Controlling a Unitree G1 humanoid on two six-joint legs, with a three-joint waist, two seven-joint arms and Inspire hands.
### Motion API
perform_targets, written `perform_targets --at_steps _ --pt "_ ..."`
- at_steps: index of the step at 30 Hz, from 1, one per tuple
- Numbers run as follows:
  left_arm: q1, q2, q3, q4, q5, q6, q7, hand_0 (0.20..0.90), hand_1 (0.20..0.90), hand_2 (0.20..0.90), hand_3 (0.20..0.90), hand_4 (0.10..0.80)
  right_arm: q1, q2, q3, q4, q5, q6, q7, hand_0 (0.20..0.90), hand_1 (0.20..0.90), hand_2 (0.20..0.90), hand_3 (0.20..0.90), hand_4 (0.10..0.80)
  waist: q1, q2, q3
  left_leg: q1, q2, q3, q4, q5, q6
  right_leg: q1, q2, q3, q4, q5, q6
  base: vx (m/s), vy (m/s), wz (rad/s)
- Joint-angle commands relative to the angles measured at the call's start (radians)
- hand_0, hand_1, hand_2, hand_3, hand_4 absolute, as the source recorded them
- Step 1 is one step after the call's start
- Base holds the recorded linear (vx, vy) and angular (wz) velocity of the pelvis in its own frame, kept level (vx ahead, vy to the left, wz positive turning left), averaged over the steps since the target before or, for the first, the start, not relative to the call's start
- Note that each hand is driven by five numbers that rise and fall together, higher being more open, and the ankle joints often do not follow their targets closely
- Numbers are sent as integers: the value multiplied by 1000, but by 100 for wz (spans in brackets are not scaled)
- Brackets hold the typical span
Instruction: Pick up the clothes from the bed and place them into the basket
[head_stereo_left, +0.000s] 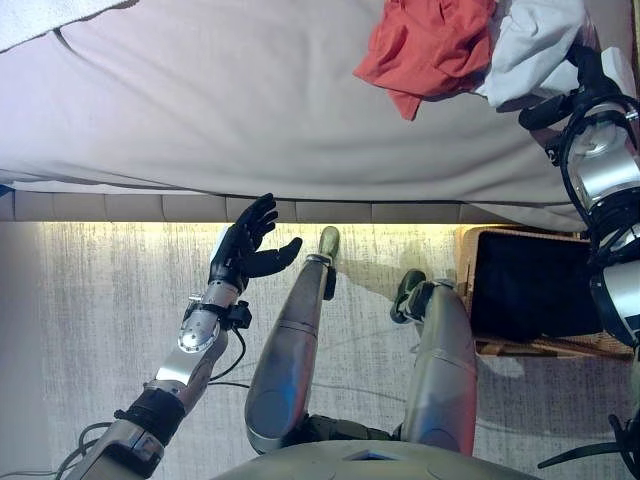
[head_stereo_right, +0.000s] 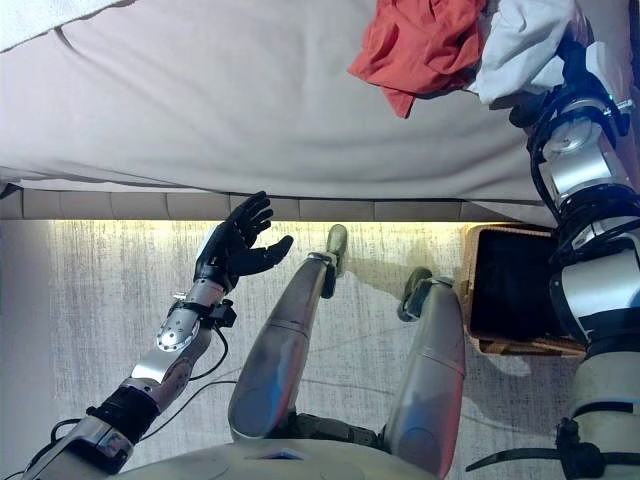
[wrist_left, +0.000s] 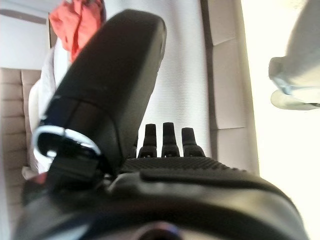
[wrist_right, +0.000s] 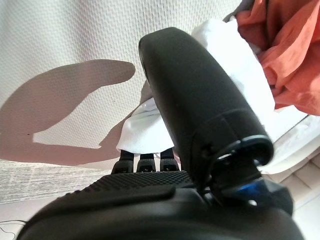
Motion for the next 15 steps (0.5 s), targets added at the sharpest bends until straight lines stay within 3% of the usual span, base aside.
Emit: perform_targets --at_steps 1,2,10,15 --pt "61 48 66 -115 -11 -102 11 900 900 900 900 800 -129 -82 17 -10 50 -71 -34 571 571 571 516 416 28 26 -41 13 -47 31 193 -262 92 27 68 -48 -31 8 -29 -13 -34 2" --pt "69 49 71 -113 -12 -107 6 900 900 900 900 800 -133 -82 15 -10 55 -78 -40 300 300 300 200 100 30 25 -41 12 -46 31 193 -262 96 25 69 -50 -30 8 -30 -13 -34 2" --pt "112 56 98 -114 -34 -120 -21 900 900 900 900 800 -137 -102 -23 -23 73 -111 -124 300 300 300 200 100 38 22 -41 25 -44 26 213 -249 87 50 72 -56 -22 -3 -35 0 0 0" --pt "126 49 114 -98 -19 -124 -37 900 900 900 900 800 -98 -108 -49 -30 86 -109 -98 300 300 300 200 100 33 0 -41 135 -32 28 165 -220 72 176 81 -64 -90 1 -40 30 15 -1"
